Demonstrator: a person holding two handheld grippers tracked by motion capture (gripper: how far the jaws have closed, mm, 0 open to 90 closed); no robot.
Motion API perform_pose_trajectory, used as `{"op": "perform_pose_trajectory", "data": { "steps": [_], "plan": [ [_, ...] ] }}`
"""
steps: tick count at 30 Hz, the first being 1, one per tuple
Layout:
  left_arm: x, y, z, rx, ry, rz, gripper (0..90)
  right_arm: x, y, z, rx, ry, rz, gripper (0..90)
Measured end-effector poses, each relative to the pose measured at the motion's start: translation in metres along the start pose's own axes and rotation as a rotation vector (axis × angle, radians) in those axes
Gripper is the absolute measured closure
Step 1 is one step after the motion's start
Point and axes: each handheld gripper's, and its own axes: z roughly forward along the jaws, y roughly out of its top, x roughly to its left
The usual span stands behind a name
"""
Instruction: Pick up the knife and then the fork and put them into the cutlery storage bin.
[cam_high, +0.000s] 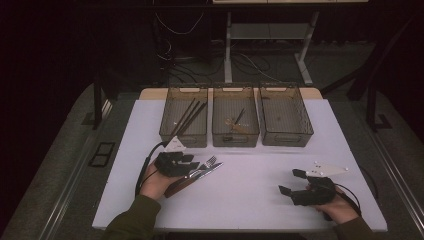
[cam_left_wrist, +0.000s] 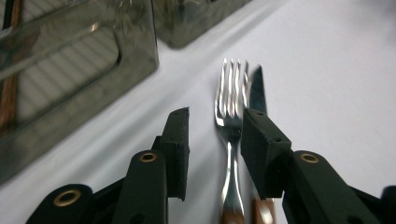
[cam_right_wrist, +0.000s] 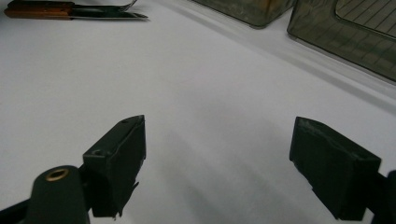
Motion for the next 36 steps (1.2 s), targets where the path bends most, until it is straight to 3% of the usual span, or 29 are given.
{"op": "perform_pose_trajectory", "data": {
  "steps": [8, 14, 24, 28, 31, 36],
  "plan": [
    [-0.003, -0.022, -0.014, 0.026, -0.014, 0.012, 68.6, 0.001, 0.0, 0.001, 0.002, -0.002, 0.002, 18.8],
    [-0.005, -0.022, -0.009, 0.042, -0.024, 0.029, 74.7, 0.0, 0.0, 0.001, 0.004, -0.002, 0.001, 18.8],
    [-0.004, -0.024, -0.006, 0.078, -0.029, 0.037, 74.8, 0.0, 0.0, 0.001, 0.002, -0.001, -0.002, 18.8],
    [-0.002, -0.025, -0.006, 0.081, -0.04, 0.023, 74.6, 0.0, 0.0, 0.0, 0.002, -0.001, -0.001, 18.8],
    [0.001, -0.028, -0.004, 0.104, -0.035, 0.042, 74.5, 0.0, 0.0, 0.0, 0.002, -0.001, -0.002, 18.8],
    [0.0, -0.03, -0.004, 0.092, -0.043, 0.083, 72.0, 0.0, 0.0, 0.0, 0.001, -0.002, -0.004, 18.8]
  ]
}}
